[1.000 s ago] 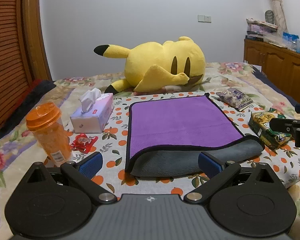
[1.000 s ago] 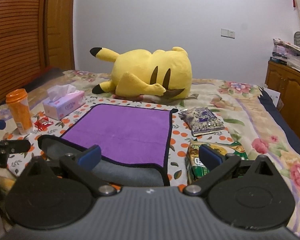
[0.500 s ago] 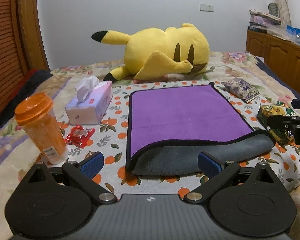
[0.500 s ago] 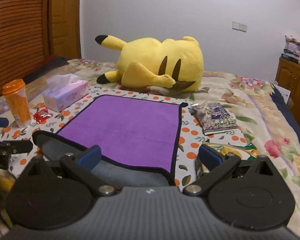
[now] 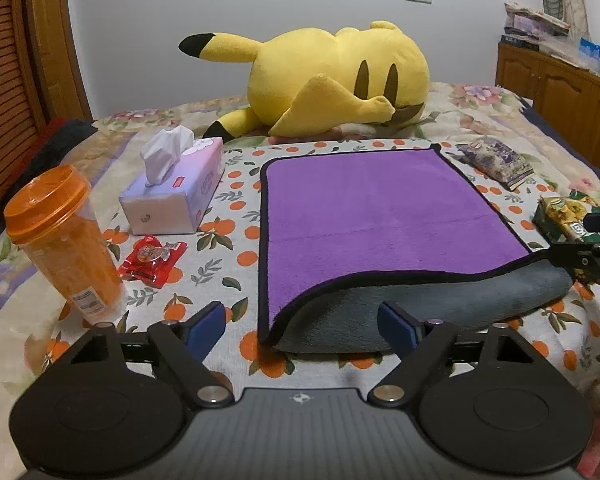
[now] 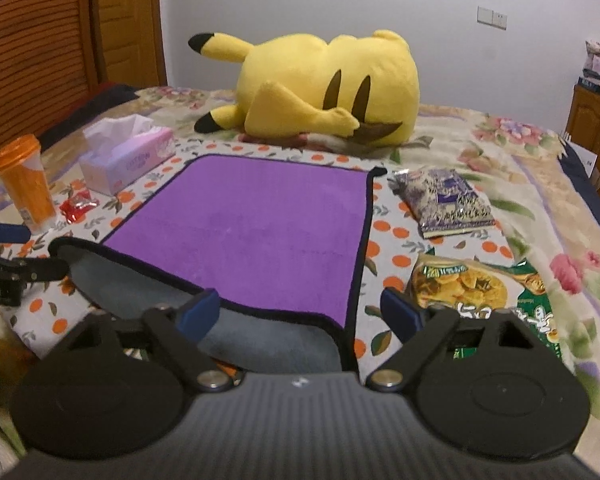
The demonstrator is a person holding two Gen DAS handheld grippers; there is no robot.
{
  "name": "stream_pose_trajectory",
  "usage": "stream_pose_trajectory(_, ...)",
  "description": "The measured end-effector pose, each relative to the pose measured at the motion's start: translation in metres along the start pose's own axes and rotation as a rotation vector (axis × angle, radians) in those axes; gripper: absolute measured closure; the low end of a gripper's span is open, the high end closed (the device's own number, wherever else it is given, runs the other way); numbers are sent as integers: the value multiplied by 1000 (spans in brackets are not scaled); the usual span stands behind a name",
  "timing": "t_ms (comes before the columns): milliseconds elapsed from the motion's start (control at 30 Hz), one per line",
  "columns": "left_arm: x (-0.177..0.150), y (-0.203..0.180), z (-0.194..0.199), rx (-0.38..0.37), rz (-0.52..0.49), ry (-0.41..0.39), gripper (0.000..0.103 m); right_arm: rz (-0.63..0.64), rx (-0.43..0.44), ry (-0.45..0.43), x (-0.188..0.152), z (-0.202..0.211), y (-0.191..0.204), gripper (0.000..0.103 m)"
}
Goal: Fold towel
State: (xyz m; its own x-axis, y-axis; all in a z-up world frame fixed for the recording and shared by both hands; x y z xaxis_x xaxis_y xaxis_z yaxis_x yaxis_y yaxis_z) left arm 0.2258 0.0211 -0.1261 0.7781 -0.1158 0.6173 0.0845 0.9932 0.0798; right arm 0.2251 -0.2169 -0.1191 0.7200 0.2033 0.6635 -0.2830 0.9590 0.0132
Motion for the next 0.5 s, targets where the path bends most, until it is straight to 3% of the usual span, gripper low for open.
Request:
stream_pose_trajectory(167,1,4,-10,-10,-1,20,27,2,8,32,-2,-9,-2,20)
stream_pose_trajectory(500,2,8,-20,-38,-19,37,54,-7,35,108,-9,-26,-7,25)
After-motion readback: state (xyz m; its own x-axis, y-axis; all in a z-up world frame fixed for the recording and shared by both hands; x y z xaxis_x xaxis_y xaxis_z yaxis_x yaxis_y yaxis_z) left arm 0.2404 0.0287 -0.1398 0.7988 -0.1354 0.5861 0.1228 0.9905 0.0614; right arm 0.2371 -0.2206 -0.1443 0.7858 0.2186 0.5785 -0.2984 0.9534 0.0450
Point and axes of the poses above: each gripper's, at about its wrist camera, not at the fingertips, and z roughly against the way its jaws point, y to its left, x to its top, the point moved 7 cm from there along -z, roughly the way its jaws point, and after that the axes turned 11 degrees about y, right-handed, at the moved point
